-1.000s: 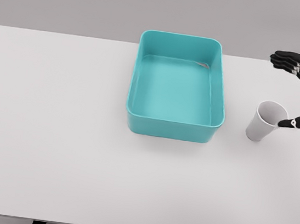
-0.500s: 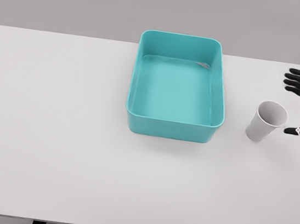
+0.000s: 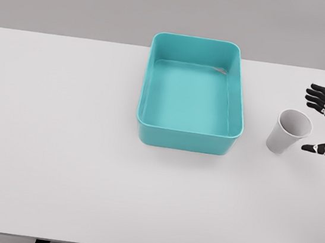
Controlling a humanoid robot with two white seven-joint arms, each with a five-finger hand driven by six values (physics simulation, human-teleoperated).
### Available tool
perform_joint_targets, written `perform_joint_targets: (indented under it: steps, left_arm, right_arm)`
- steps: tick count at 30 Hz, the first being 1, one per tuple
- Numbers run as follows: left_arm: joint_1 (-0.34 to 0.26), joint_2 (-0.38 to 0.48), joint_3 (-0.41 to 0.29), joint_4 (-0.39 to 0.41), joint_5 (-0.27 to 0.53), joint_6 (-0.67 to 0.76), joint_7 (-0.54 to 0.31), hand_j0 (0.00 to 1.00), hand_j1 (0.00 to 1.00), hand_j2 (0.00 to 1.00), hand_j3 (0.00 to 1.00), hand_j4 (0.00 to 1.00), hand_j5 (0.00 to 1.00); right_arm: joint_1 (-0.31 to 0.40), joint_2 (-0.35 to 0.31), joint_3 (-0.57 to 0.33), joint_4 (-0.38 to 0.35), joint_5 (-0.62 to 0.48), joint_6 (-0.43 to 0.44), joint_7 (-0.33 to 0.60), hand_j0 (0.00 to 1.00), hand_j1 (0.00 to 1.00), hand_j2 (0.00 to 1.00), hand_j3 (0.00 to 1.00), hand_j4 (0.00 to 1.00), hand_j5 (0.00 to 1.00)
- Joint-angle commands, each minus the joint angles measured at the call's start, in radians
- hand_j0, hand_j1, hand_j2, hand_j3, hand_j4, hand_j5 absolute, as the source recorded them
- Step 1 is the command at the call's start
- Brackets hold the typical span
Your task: Put the paper cup into the basket with your right arm
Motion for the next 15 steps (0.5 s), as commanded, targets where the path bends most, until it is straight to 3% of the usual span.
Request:
perform_joint_targets:
  steps: [1, 11, 15]
  left_arm:
    - [0.0, 0.0, 0.0, 0.0, 0.0, 0.0, 0.0, 1.0, 1.0, 1.0, 1.0, 1.0, 1.0]
    - [0.002, 0.0, 0.0, 0.0, 0.0, 0.0, -0.002, 1.0, 1.0, 1.0, 1.0, 1.0, 1.0]
    - [0.0, 0.0, 0.0, 0.0, 0.0, 0.0, -0.002, 1.0, 1.0, 1.0, 1.0, 1.0, 1.0]
  right_arm:
    - [0.0, 0.004, 0.001, 0.005, 0.006, -0.005, 0.0, 1.0, 1.0, 1.0, 1.0, 1.0, 1.0]
    - [0.008, 0.006, 0.004, 0.066, 0.018, -0.034, 0.0, 1.0, 1.0, 1.0, 1.0, 1.0, 1.0]
    - [0.002, 0.062, 0.002, 0.112, 0.046, -0.038, 0.0, 1.0, 1.0, 1.0, 1.0, 1.0, 1.0]
